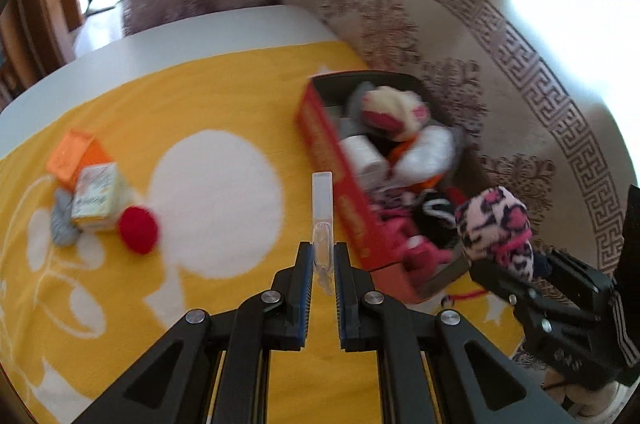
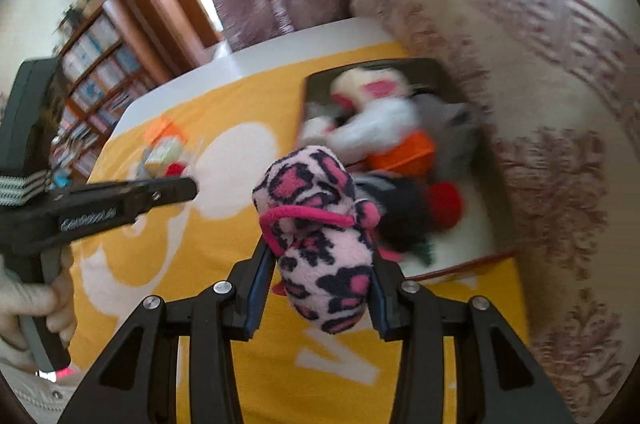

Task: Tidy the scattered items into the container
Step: 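Carry the clear tube and leopard slipper into the box and open both grippers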

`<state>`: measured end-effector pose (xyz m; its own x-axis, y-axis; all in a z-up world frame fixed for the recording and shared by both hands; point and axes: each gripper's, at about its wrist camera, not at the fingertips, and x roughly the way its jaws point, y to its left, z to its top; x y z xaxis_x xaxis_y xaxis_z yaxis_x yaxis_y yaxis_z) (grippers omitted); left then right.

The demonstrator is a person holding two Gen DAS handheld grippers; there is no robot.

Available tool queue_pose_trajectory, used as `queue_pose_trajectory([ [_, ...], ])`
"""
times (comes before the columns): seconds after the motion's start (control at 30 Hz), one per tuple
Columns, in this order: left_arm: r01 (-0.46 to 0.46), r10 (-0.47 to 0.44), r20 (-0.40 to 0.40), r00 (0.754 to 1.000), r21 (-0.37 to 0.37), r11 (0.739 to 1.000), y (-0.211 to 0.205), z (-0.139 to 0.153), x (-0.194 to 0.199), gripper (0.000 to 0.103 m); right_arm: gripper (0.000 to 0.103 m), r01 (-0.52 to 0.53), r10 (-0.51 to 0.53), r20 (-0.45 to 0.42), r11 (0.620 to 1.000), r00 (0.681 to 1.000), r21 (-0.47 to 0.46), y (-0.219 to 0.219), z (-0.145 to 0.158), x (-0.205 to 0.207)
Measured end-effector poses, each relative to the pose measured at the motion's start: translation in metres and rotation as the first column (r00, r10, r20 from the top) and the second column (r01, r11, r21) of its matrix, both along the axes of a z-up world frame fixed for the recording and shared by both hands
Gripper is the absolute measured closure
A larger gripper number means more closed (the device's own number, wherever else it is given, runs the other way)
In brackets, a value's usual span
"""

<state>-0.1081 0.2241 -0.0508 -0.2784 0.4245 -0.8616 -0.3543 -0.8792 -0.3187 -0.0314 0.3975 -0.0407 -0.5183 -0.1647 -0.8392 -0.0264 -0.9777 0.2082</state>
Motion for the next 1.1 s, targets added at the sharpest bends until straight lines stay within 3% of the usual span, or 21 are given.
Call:
queue_pose_trajectory([
  [0.33, 0.096, -0.096, -0.012, 0.995, 0.038, 0.995, 0.066, 0.005, -0.006, 0.092, 0.058, 0.086, -0.085, -0.014, 0.995, 0.996, 0.049, 0.048, 0.003, 0.000],
  [0.53, 0.101, -0.105, 0.047, 0.993, 0.093, 0.991, 0.093, 0.001, -0.015, 0.092, 0.053, 0.080, -0.078, -0.024, 0.995, 0.997, 0.064, 0.060, 0.004, -0.009],
  [0.93, 0.105, -0.111, 0.040, 0.993, 0.123, 0.987, 0.098, -0.002, -0.017, 0.091, 0.048, 0.078, -0.077, -0.017, 0.996, 0.997, 0.045, 0.070, 0.002, -0.013],
  [1.0, 0.109, -0.114, 0.032, 0.993, 0.127, 0.986, 0.097, 0.000, -0.017, 0.071, 0.048, 0.068, -0.068, -0.011, 0.997, 0.998, 0.046, 0.067, 0.000, -0.013],
  [1.03, 0.103, -0.107, 0.025, 0.994, 0.129, 0.986, 0.096, 0.001, -0.016, 0.049, 0.048, 0.064, -0.064, -0.006, 0.997, 0.998, 0.047, 0.066, -0.001, -0.012],
  [1.1, 0.093, -0.095, 0.006, 0.995, 0.148, 0.985, 0.091, 0.004, -0.015, 0.046, 0.052, 0.056, -0.057, 0.011, 0.997, 0.998, 0.049, 0.063, -0.005, -0.013],
])
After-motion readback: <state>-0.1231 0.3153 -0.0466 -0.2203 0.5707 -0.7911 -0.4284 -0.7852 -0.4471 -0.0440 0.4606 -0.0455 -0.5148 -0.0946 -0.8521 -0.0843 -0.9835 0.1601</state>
